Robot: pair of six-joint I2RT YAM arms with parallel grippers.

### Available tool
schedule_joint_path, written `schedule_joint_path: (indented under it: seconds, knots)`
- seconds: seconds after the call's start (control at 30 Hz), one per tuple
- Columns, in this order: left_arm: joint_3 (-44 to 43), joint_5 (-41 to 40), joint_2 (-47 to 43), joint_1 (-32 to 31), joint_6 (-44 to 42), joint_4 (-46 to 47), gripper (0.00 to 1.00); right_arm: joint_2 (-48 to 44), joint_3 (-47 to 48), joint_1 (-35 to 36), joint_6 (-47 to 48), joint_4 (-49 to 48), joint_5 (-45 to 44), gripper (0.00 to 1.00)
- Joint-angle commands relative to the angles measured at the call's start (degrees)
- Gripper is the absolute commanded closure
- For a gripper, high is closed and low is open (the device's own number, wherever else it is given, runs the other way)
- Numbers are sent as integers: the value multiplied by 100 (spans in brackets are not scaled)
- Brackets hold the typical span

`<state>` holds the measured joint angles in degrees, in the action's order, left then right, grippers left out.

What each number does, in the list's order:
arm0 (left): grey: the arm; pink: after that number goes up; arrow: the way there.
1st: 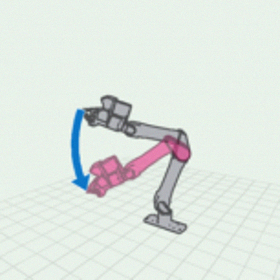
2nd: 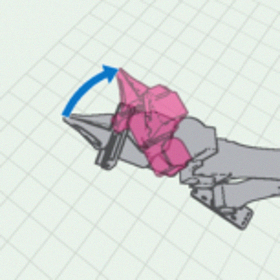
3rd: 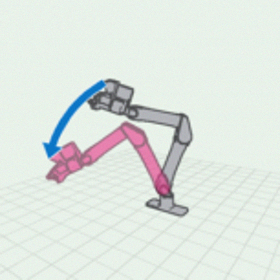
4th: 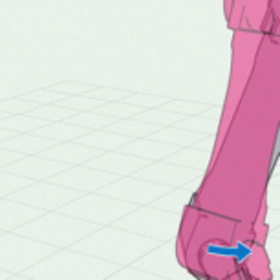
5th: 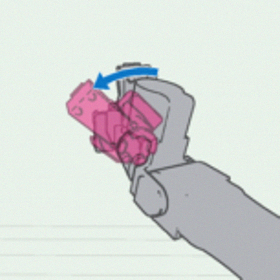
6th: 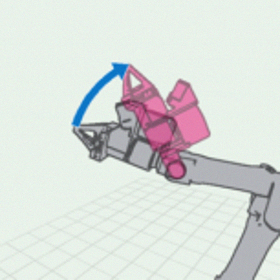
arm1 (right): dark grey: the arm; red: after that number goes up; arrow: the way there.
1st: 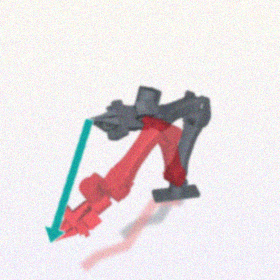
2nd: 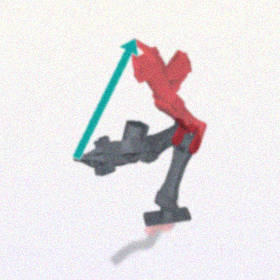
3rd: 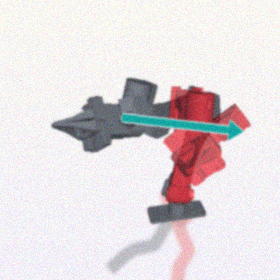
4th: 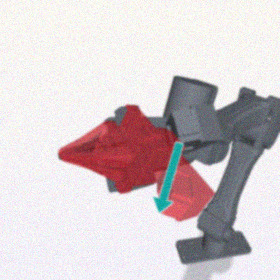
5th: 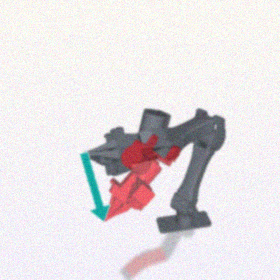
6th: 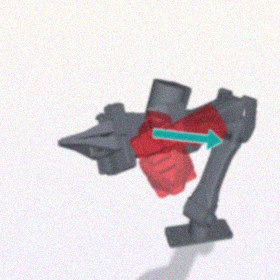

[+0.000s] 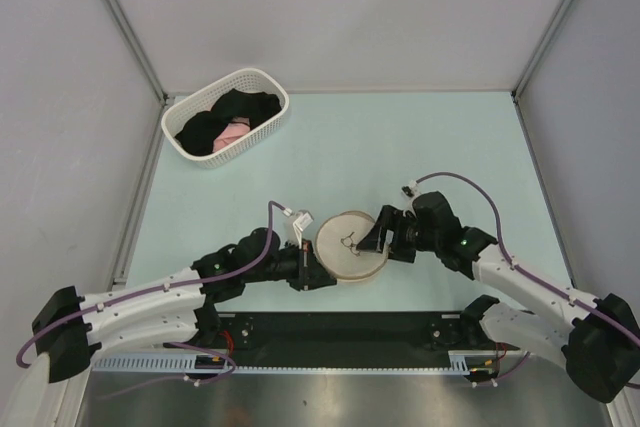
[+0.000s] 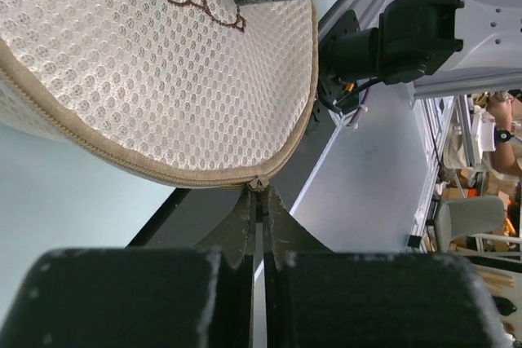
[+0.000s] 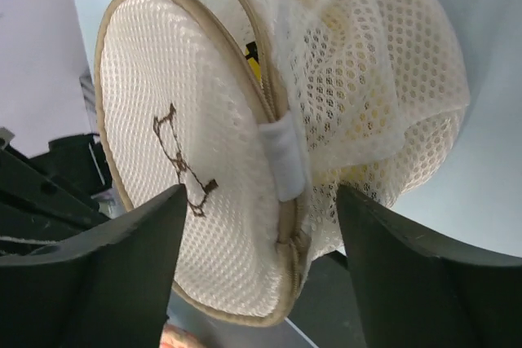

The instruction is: Place the bra in the laundry bag and zip it closed

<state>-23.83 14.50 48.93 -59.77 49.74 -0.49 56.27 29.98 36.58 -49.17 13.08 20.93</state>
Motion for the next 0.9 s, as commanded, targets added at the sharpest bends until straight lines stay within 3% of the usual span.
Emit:
schedule_joint_path:
  seconds: [0.0, 0.13, 0.27, 0.37, 0.5, 0.7, 0.87]
  knots:
    - [89, -123, -67, -35, 220, 646, 100, -326, 587, 384, 215, 773, -1194, 12]
    - [230, -97, -190, -52, 326, 822, 100, -959, 501, 1079, -582, 1583, -1960, 1]
    - [274, -9, -173, -96, 379, 972, 100, -1346, 447, 1667, -1077, 2285, -2961, 0]
    - [274, -26, -112, -149, 414, 1016, 100, -1496, 378, 1826, -1410, 2770, -3201, 0]
    - [248, -53, 3, -158, 388, 1034, 100, -2101, -202, 2089, -2034, 1781, -2726, 0]
    - [177, -141, 214, -193, 344, 1086, 100, -1945, -230, 2951, -2554, 1039, -3507, 1]
    - [125, -149, 249, -246, 344, 1113, 100, -1426, -176, 3373, -2922, 399, -4070, 16]
